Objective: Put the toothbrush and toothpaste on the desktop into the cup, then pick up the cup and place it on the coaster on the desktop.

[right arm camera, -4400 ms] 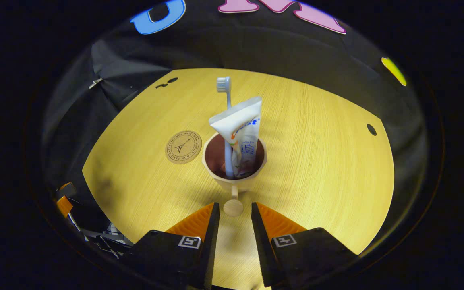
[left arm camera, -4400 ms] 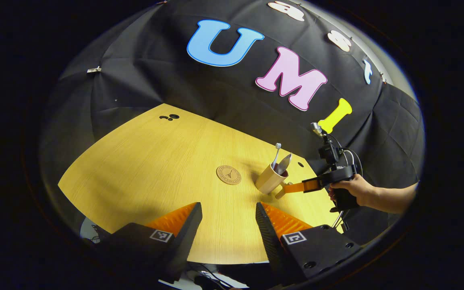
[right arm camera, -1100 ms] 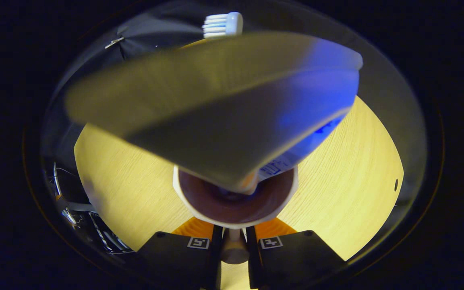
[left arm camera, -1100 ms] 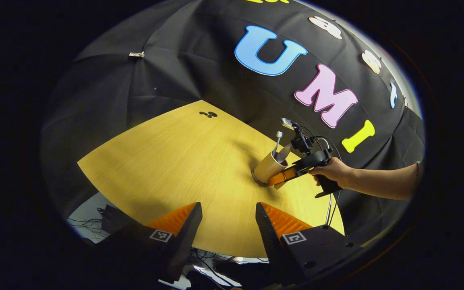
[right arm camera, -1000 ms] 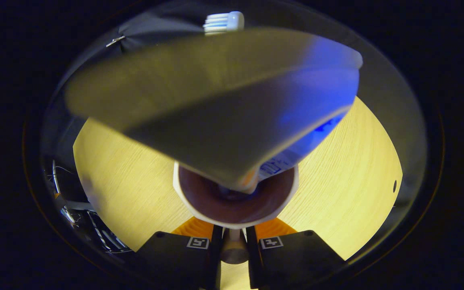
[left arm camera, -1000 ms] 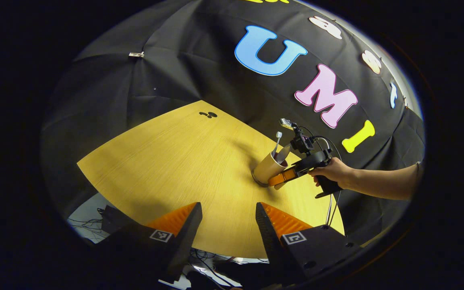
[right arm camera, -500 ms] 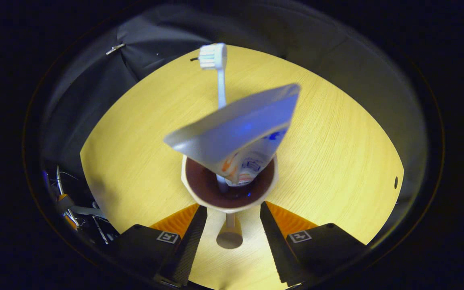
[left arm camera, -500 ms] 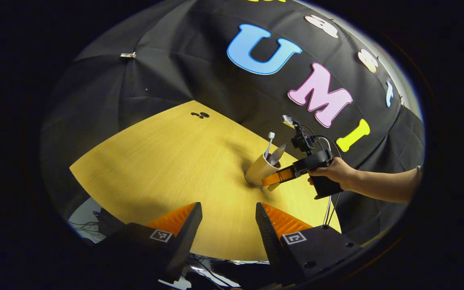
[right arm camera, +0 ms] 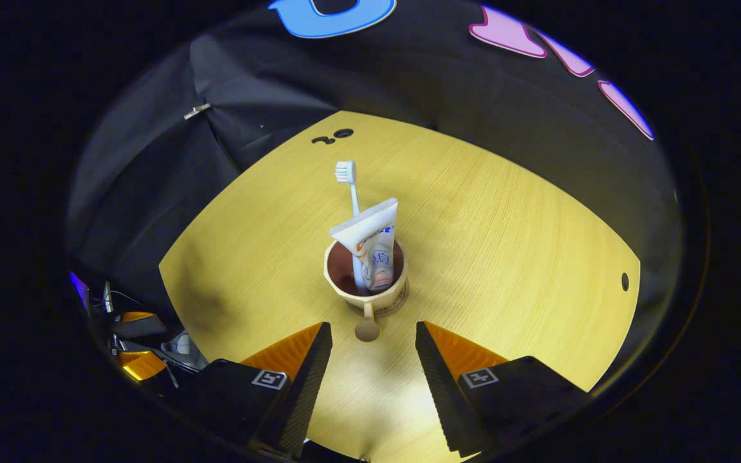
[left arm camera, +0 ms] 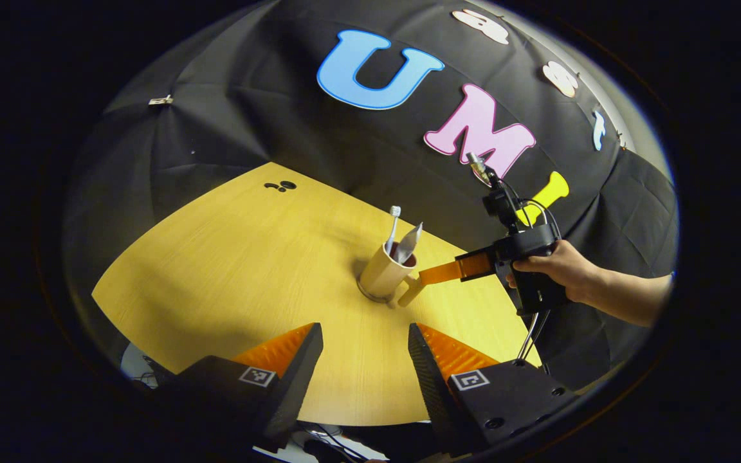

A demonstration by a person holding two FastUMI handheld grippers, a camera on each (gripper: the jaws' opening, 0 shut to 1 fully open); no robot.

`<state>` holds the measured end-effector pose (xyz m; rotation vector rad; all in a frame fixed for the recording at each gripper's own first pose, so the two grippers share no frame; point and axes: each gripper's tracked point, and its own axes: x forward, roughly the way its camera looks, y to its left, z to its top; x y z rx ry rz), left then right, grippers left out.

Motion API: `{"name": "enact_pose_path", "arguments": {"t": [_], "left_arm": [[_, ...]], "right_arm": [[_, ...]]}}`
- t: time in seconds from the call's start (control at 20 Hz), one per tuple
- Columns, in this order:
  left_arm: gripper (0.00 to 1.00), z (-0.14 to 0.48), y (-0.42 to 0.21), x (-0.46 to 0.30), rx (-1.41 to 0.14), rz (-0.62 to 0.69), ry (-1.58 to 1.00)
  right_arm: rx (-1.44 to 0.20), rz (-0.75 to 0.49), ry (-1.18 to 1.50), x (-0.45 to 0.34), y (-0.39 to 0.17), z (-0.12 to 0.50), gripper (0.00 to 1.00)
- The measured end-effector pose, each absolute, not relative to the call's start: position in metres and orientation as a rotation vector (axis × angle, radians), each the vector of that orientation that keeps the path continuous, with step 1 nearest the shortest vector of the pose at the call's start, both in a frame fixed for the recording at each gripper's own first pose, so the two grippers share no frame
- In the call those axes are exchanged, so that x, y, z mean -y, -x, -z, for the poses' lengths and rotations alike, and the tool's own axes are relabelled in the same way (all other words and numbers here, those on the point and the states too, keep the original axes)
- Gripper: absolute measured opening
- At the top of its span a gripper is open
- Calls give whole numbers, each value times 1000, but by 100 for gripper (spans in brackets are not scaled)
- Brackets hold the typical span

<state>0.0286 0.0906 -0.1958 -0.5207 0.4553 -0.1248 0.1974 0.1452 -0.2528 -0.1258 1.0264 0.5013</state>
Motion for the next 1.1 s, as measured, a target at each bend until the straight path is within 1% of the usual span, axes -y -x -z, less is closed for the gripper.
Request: {"name": "enact_pose_path", "arguments": {"t": [0.25,0.6,0.85,1.1], "left_arm": [[84,186,-47,-74,-469,183,462],[84,161,-76,-32,-471,289,347],[83,141,-97,11,-473,402,267],[84,124,-109,49,-471,477,262]], "right_arm": [[-935,-493,73,-135,-179,210,85],[-728,-384,-44,-104,-152,135,86],[-660,-314,-59,-66,-124,116,86],[-553,-264,-112,-38,-98,90,85]]}}
